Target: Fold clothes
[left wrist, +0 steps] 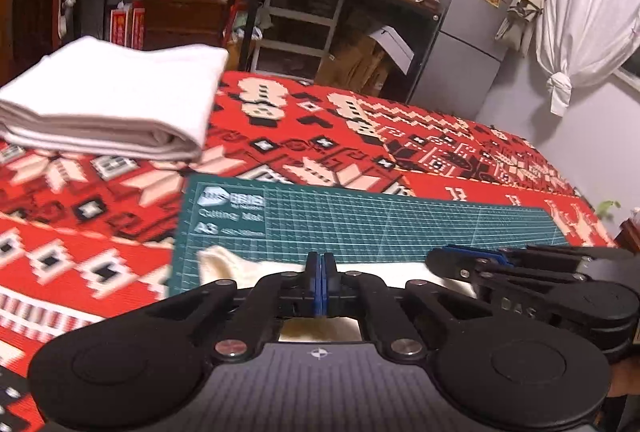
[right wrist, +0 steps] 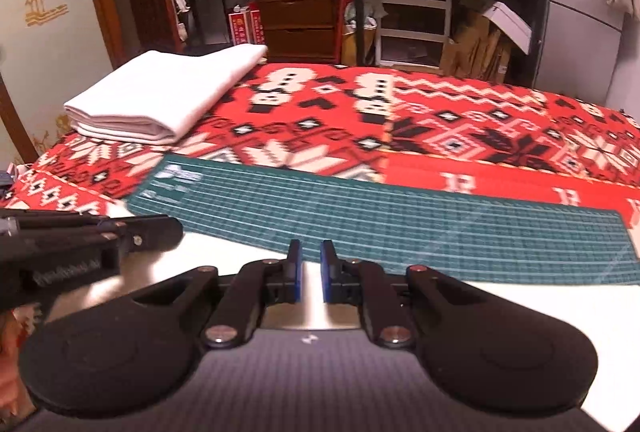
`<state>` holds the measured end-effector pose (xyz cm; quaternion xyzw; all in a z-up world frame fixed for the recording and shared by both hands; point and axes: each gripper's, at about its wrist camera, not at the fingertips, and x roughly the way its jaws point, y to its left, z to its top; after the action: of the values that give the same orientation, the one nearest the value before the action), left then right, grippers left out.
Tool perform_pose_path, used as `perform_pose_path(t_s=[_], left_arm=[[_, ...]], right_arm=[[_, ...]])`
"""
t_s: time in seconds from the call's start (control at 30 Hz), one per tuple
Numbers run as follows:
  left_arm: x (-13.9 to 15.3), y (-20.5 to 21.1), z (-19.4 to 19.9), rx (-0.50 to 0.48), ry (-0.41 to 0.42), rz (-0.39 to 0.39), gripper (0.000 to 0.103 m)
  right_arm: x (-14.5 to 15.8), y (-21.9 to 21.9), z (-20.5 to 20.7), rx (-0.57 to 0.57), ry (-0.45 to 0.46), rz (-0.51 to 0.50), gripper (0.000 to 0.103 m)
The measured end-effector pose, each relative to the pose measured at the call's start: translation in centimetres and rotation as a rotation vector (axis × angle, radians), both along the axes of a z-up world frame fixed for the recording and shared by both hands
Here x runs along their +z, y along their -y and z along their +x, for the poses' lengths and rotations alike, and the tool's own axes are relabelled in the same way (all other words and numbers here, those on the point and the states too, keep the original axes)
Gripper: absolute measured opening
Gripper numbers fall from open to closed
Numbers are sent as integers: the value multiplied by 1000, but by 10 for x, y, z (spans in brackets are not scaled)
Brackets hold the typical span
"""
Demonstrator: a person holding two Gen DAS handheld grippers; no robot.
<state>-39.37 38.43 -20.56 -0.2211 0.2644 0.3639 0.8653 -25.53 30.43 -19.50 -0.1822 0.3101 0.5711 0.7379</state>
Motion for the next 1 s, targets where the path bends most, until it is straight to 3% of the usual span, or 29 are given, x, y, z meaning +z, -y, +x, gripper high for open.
perform_pose_path(t_s=[0.27,0.47,0.67,1.0], left_arm=[[-1,-11,-22,-3,28,-1,3],[-3,-14,-27,0,49,-14,3],[-3,-15,-27,-1,53,-13,3],[1,-16,-25,9,34,-24,3]], right_arm=[[0,-33,-43,80,-21,16,12],[2,-24,-41,110,-10,13,12],[-1,9,16,-23,16,-11,12],[1,105,151,-304,35,-26,11]])
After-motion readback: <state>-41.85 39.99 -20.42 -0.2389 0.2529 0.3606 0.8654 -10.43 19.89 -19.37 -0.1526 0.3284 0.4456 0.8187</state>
